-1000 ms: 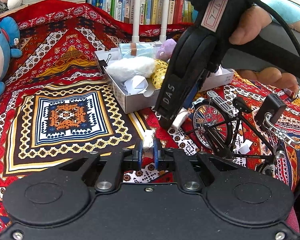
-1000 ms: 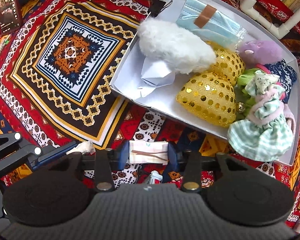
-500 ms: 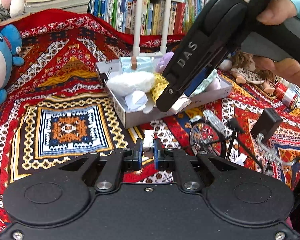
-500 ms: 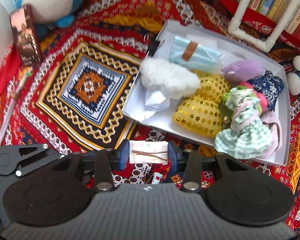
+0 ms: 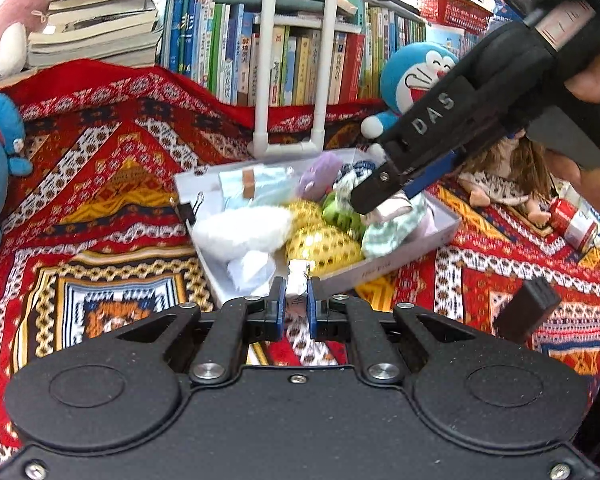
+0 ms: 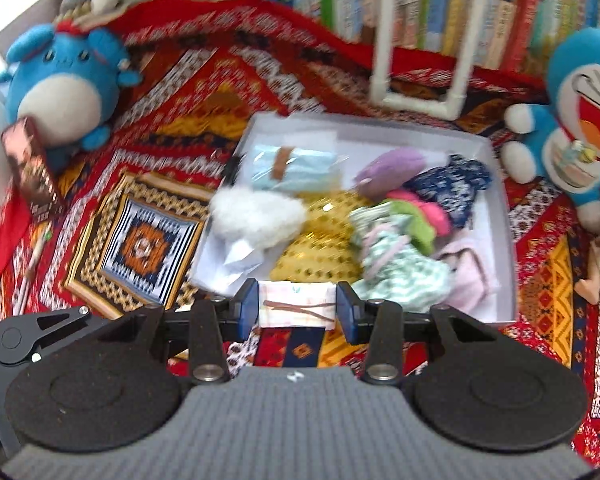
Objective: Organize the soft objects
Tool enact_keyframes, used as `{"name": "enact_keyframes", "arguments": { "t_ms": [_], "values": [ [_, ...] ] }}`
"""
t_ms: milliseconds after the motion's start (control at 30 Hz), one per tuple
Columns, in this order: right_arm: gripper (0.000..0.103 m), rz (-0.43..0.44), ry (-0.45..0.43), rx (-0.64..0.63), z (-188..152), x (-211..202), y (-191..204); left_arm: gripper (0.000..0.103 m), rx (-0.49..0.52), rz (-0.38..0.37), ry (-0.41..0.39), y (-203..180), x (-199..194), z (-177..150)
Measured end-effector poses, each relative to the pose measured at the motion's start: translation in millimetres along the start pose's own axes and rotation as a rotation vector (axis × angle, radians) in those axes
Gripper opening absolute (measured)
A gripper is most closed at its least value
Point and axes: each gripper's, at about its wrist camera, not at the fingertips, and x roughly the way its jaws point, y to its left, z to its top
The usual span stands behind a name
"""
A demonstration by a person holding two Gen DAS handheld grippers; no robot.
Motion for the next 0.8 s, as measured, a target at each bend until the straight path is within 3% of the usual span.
{"name": "enact_keyframes", "arguments": {
  "t_ms": [400,500,800],
  "values": [
    [0.047,-0.053,-0.098,0.161,1,5,-49,0.01,-0.062,0.023,-0.003,3,50,39],
    [0.047,-0.044,-0.104,0.192,-1,14,-55,0.01,-0.066,0.044,-0.006,4,63,42],
    [0.047,0.006,-0.235,0.234,6,28,-59,0.011,-0.111,0.08,0.01,23,100,45]
  ]
}}
